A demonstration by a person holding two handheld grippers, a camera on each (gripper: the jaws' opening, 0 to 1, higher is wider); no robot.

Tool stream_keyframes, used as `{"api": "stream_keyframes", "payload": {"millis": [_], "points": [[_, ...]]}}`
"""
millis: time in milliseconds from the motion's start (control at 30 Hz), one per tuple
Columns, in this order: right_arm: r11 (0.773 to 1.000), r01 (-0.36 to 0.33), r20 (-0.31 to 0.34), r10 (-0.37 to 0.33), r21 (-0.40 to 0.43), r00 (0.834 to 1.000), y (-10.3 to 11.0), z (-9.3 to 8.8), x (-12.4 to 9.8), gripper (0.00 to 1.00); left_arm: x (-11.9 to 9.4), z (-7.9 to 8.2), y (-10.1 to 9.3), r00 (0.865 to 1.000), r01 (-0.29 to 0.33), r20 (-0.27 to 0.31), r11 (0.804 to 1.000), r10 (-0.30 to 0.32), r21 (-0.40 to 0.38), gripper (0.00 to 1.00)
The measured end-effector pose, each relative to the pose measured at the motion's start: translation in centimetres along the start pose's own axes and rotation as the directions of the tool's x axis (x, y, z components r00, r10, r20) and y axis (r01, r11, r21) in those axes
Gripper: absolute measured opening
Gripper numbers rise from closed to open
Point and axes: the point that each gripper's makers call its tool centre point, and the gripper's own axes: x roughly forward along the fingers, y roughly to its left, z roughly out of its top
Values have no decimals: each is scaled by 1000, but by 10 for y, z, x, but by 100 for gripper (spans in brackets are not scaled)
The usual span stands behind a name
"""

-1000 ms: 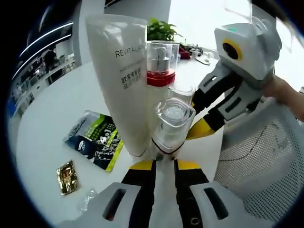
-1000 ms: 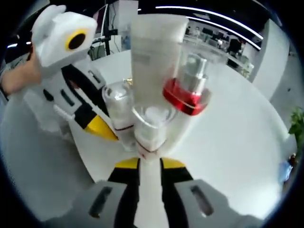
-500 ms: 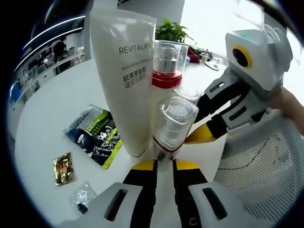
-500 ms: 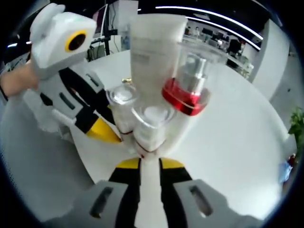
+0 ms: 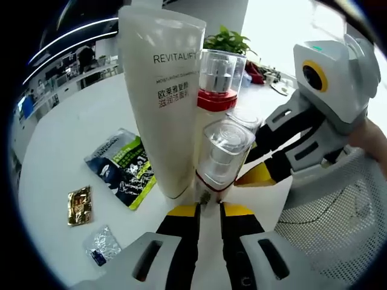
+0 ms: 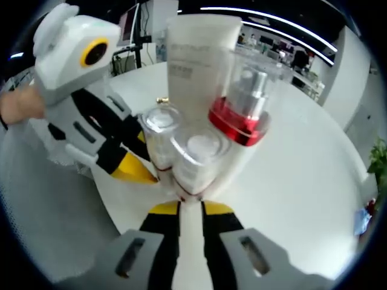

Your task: Arrange the skincare products in the storage area until every visible bottle or jar stands upright without overlapping.

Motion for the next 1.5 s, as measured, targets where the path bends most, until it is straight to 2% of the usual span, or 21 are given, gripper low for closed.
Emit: {"api": "stream_keyframes", "payload": {"millis": [267, 433, 600, 767, 867, 967, 1133, 1500], "points": [[1000, -2, -6, 2, -16, 1000, 0, -1, 1, 13, 0, 1, -1, 999, -32, 32, 999, 33, -42, 12], [1000, -5, -6, 5, -21, 1000, 0, -1, 1, 12, -1, 0, -3, 999, -32, 31, 998, 33, -51, 13], [1000, -4, -2, 4, -14, 1000, 0, -1, 1, 12, -4, 1, -4, 997, -48, 53, 998, 51, -47, 19], [1000, -6, -7, 6, -16, 1000, 1, -1, 1, 13, -3, 7, 1, 992, -92, 79, 995, 96, -47, 14], [1000, -7, -4, 7, -13, 1000, 0, -1, 1, 12, -3, 8, 3, 990, -111, 85, 993, 115, -49, 16], [1000, -7, -2, 7, -16, 1000, 1, 0, 1, 12, -2, 7, 3, 989, -113, 83, 991, 119, -73, 13], [1000, -7, -2, 7, -17, 1000, 1, 0, 2, 12, -2, 6, 4, 990, -115, 76, 991, 120, -72, 11], [1000, -5, -6, 5, -18, 1000, 0, -1, 2, 12, 1, 4, 4, 991, -111, 67, 992, 115, -65, 13]]}}
